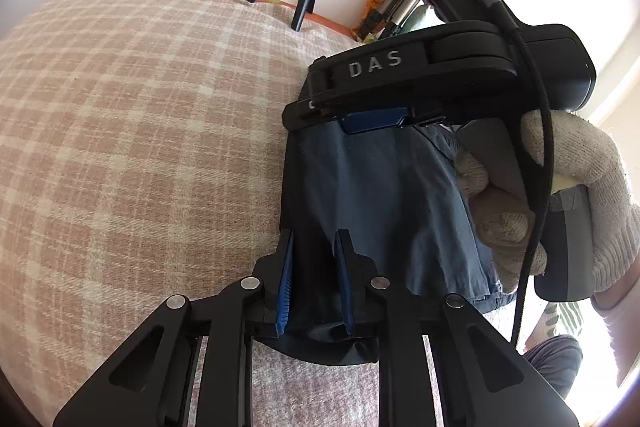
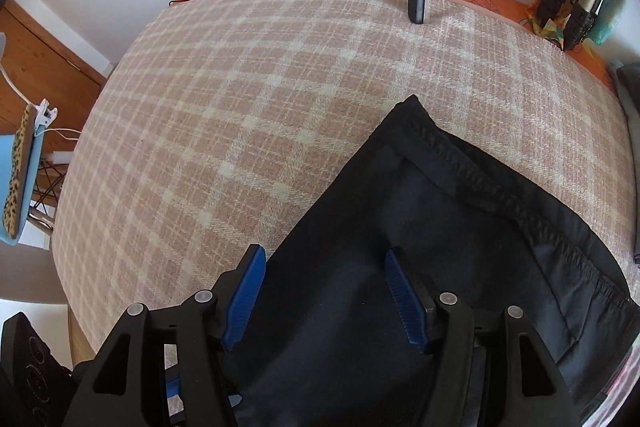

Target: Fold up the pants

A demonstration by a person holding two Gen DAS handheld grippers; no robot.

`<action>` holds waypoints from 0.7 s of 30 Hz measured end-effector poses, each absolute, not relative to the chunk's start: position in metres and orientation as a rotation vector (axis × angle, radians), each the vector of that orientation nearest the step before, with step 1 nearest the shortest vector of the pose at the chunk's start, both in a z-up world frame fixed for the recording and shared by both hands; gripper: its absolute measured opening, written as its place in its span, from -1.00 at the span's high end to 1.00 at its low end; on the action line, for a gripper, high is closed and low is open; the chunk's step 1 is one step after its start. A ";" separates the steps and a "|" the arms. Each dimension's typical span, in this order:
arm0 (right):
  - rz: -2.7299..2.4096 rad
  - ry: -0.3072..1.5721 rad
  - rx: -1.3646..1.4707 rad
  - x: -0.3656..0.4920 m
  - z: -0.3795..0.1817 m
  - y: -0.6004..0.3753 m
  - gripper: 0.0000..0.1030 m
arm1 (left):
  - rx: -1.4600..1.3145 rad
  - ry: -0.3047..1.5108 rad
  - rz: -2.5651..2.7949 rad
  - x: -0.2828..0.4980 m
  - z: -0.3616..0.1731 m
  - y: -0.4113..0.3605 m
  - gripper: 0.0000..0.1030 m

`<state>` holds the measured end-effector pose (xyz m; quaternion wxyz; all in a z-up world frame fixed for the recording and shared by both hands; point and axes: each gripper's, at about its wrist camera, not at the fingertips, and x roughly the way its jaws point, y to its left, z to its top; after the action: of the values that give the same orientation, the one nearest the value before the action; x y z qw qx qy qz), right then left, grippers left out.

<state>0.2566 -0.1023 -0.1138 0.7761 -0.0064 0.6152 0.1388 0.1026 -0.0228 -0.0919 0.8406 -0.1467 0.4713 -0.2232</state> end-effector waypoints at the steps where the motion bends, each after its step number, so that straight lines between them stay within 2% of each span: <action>1: 0.292 1.336 -0.031 0.257 -0.116 -0.098 -0.28 | -0.305 0.992 -0.474 0.102 -0.091 -0.024 0.65; 5: 0.254 1.363 -0.090 0.258 -0.125 -0.085 -0.47 | -0.271 0.979 -0.479 0.098 -0.088 -0.032 0.65; 7: 0.237 1.345 -0.107 0.258 -0.125 -0.083 -0.43 | -0.244 0.974 -0.469 0.097 -0.086 -0.035 0.65; 9: 0.222 1.332 -0.139 0.258 -0.123 -0.084 -0.10 | -0.230 0.969 -0.447 0.095 -0.085 -0.034 0.65; 11: 0.237 1.325 -0.133 0.259 -0.121 -0.088 0.13 | -0.233 0.976 -0.425 0.094 -0.085 -0.032 0.53; 12: 0.247 1.324 -0.121 0.258 -0.120 -0.091 0.25 | -0.224 0.990 -0.405 0.095 -0.086 -0.033 0.22; 13: 0.257 1.323 -0.096 0.259 -0.120 -0.092 0.32 | -0.208 1.010 -0.371 0.096 -0.088 -0.034 -0.19; 15: 0.277 1.318 -0.025 0.257 -0.117 -0.105 0.58 | -0.222 1.041 -0.344 0.096 -0.095 -0.033 -0.25; 17: 0.295 1.306 0.027 0.255 -0.114 -0.111 0.75 | -0.231 1.033 -0.341 0.093 -0.097 -0.036 -0.25; 18: 0.303 1.293 0.043 0.253 -0.111 -0.115 0.81 | -0.231 1.032 -0.367 0.092 -0.096 -0.038 -0.18; 21: 0.326 1.258 0.094 0.245 -0.100 -0.130 0.92 | -0.207 1.009 -0.417 0.085 -0.089 -0.048 0.76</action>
<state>0.2454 -0.1298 -0.1000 0.7951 0.0439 0.5855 0.1517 0.0851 -0.0481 -0.0893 0.8496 -0.0982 0.4788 -0.1981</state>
